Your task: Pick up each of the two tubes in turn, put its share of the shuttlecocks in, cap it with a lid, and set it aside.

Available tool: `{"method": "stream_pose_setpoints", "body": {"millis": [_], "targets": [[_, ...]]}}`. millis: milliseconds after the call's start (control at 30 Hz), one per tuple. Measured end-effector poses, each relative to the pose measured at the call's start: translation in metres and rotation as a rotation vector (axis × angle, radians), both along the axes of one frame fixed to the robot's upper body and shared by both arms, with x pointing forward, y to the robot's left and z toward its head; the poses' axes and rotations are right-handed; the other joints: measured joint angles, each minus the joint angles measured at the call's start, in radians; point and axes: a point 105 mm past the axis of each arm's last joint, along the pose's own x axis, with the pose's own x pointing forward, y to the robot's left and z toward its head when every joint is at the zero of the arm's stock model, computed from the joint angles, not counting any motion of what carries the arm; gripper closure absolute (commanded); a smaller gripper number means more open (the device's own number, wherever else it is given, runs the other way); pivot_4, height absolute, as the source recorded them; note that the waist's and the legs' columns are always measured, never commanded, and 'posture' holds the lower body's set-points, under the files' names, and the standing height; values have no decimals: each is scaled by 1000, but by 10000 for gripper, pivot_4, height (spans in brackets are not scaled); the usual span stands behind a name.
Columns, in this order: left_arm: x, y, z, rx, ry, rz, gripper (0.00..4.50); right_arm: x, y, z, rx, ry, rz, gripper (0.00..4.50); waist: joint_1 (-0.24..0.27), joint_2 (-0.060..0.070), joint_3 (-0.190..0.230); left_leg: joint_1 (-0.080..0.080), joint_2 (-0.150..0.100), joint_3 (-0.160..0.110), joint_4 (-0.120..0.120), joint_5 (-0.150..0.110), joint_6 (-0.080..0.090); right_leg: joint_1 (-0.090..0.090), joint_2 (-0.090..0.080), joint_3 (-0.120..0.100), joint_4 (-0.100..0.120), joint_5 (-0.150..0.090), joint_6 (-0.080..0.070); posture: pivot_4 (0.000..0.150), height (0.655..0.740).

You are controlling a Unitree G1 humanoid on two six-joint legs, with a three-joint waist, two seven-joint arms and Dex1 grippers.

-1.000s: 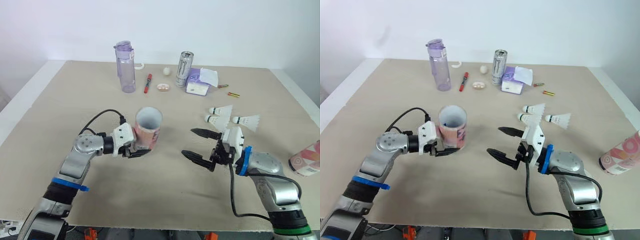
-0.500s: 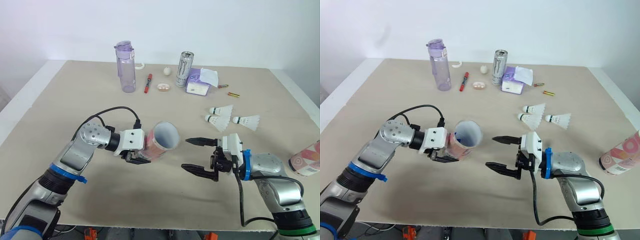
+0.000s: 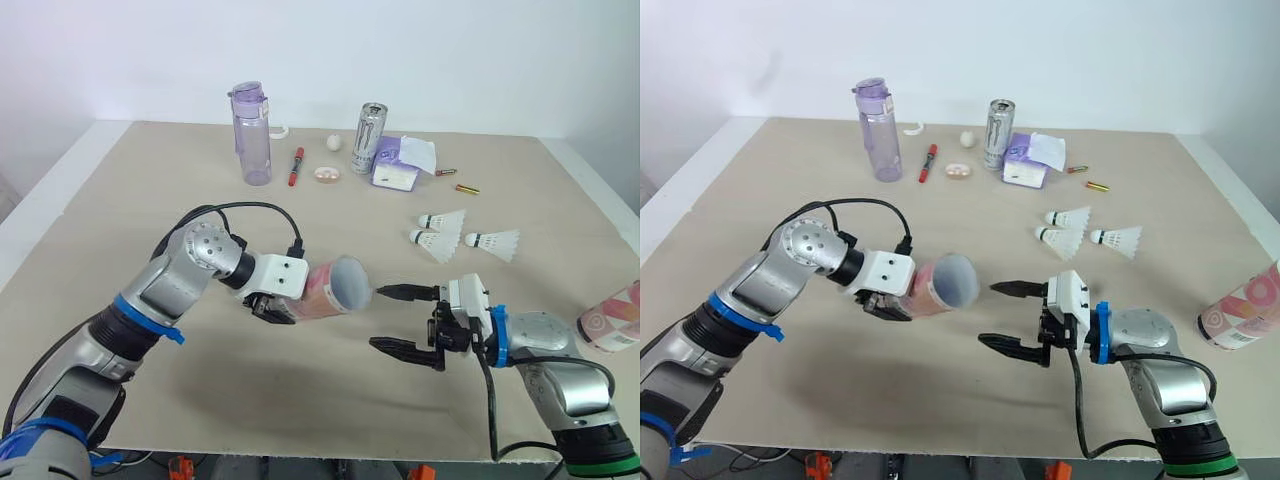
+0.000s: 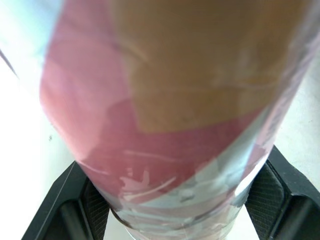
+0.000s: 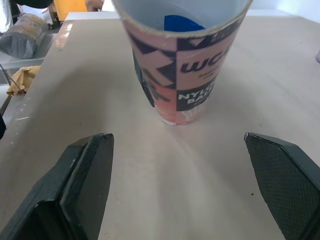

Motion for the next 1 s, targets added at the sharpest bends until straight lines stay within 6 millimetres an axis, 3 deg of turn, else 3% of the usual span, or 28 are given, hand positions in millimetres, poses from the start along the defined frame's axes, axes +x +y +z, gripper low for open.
{"method": "stream_pose_setpoints", "body": {"millis": [400, 600, 700, 800, 1000], "targets": [[2, -6, -2, 0, 4, -3, 14674, 11, -8, 9, 123, 52, -128, 0, 2, 1, -1, 0, -2, -3, 2, 0, 0, 4, 0, 0, 0, 0, 1, 1500, 7400], [5, -7, -3, -4, 15, 2, 14674, 31, -38, 30, 206, 27, -336, 0, 2, 1, -1, 3, -3, -4, 3, 1, 2, 7, 0, 1, 0, 0, 1, 1500, 7400], [7, -7, -3, -5, 17, 3, 14674, 53, -66, 37, 207, 1, -536, 0, 2, 1, -1, 3, -3, -4, 3, 2, 3, 7, 0, 1, 0, 0, 0, 1500, 7400], [7, -8, -3, -7, 17, -4, 14674, 66, -91, 33, 182, 7, -717, 0, 2, 2, -1, 3, -3, -4, 3, 2, 3, 8, 0, 1, 0, 0, 0, 1500, 7400], [8, -11, -3, -16, 16, -2, 14674, 72, -107, 10, 128, 82, -847, 0, 2, 3, -1, 2, -4, -4, 3, 2, 3, 8, 0, 3, 0, -1, 2, 1500, 7400]]}}
